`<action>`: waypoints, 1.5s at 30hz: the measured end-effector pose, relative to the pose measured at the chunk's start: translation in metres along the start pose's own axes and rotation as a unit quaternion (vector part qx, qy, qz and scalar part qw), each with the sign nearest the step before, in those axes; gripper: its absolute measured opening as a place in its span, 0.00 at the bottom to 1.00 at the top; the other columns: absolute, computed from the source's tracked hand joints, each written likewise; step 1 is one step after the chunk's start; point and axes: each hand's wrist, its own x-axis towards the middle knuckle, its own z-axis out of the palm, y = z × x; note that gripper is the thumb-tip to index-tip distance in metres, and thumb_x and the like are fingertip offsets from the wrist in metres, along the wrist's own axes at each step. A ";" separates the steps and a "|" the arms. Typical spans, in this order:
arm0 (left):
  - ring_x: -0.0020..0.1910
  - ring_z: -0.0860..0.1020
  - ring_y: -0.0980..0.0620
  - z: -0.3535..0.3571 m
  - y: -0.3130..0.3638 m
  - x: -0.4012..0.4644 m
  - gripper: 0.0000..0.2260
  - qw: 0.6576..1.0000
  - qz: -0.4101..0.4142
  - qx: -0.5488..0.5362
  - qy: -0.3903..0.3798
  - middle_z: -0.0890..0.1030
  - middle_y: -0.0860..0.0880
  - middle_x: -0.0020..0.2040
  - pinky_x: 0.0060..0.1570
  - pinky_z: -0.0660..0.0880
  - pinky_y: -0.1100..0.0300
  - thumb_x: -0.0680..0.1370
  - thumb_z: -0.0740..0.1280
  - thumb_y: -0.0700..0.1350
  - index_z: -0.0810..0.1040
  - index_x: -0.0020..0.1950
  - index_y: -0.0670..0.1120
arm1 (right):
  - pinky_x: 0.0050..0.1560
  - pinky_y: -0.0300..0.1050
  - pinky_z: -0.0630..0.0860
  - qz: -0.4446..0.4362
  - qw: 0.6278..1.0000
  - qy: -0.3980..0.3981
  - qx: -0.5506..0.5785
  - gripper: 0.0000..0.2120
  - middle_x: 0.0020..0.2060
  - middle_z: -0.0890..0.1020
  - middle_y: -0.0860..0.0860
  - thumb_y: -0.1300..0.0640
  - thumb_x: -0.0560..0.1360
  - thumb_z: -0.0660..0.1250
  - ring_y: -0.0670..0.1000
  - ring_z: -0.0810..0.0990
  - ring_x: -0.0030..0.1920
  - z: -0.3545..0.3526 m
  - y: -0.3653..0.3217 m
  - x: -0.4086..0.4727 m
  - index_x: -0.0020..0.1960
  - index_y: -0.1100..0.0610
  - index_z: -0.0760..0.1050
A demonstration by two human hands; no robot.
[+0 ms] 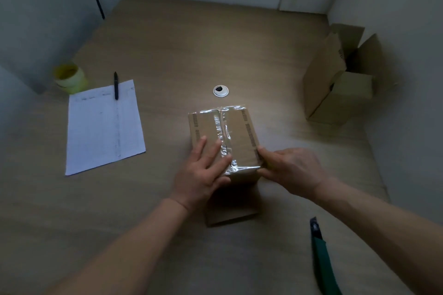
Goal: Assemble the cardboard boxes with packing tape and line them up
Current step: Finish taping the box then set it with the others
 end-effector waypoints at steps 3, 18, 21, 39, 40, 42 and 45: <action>0.70 0.67 0.30 -0.004 -0.003 -0.001 0.22 1.000 0.004 -0.019 -0.010 0.74 0.40 0.70 0.61 0.73 0.38 0.82 0.56 0.59 0.79 0.65 0.47 | 0.23 0.49 0.75 0.012 1.000 0.008 0.009 0.28 0.39 0.85 0.52 0.37 0.76 0.55 0.57 0.81 0.30 -0.002 -0.005 -0.002 0.65 0.55 0.74; 0.75 0.61 0.33 -0.021 0.019 0.040 0.30 0.962 0.080 0.092 -0.245 0.61 0.45 0.78 0.63 0.65 0.30 0.78 0.48 0.65 0.58 0.77 0.55 | 0.54 0.49 0.75 0.214 0.966 -0.069 0.130 0.32 0.52 0.85 0.47 0.35 0.71 0.58 0.52 0.82 0.49 -0.017 -0.045 -0.017 0.71 0.46 0.71; 0.78 0.48 0.36 -0.023 0.018 0.045 0.29 0.959 0.092 0.090 -0.252 0.48 0.50 0.81 0.68 0.55 0.31 0.77 0.43 0.64 0.47 0.78 0.58 | 0.58 0.43 0.71 0.256 0.925 -0.157 0.233 0.25 0.55 0.84 0.45 0.39 0.74 0.65 0.47 0.80 0.52 -0.032 -0.030 -0.026 0.69 0.45 0.74; 0.55 0.70 0.47 -0.052 0.043 0.070 0.24 0.964 0.160 0.059 -0.206 0.73 0.52 0.55 0.49 0.68 0.50 0.72 0.55 0.72 0.74 0.51 0.54 | 0.42 0.47 0.74 0.239 0.965 -0.076 0.073 0.19 0.39 0.80 0.49 0.34 0.73 0.64 0.53 0.78 0.47 -0.016 -0.020 -0.030 0.39 0.50 0.76; 0.54 0.69 0.48 -0.050 0.052 0.078 0.25 0.962 0.157 0.052 -0.218 0.73 0.52 0.55 0.49 0.69 0.51 0.71 0.56 0.72 0.74 0.50 0.53 | 0.43 0.47 0.75 0.246 0.963 -0.068 0.084 0.20 0.39 0.79 0.50 0.34 0.73 0.63 0.53 0.78 0.48 -0.015 -0.022 -0.032 0.39 0.50 0.76; 0.54 0.68 0.47 -0.044 0.067 0.091 0.24 0.954 0.160 0.052 -0.248 0.74 0.52 0.54 0.49 0.72 0.51 0.71 0.58 0.69 0.75 0.50 0.50 | 0.46 0.48 0.76 0.252 0.960 -0.055 0.107 0.20 0.40 0.79 0.50 0.35 0.72 0.59 0.53 0.77 0.48 -0.015 -0.024 -0.037 0.39 0.50 0.77; 0.52 0.69 0.46 -0.038 0.076 0.101 0.15 0.948 0.124 0.040 -0.290 0.79 0.51 0.50 0.45 0.70 0.53 0.71 0.66 0.56 0.70 0.53 0.50 | 0.50 0.50 0.76 0.250 0.955 -0.063 0.147 0.21 0.41 0.79 0.51 0.38 0.71 0.57 0.52 0.74 0.50 -0.015 -0.026 -0.041 0.40 0.52 0.79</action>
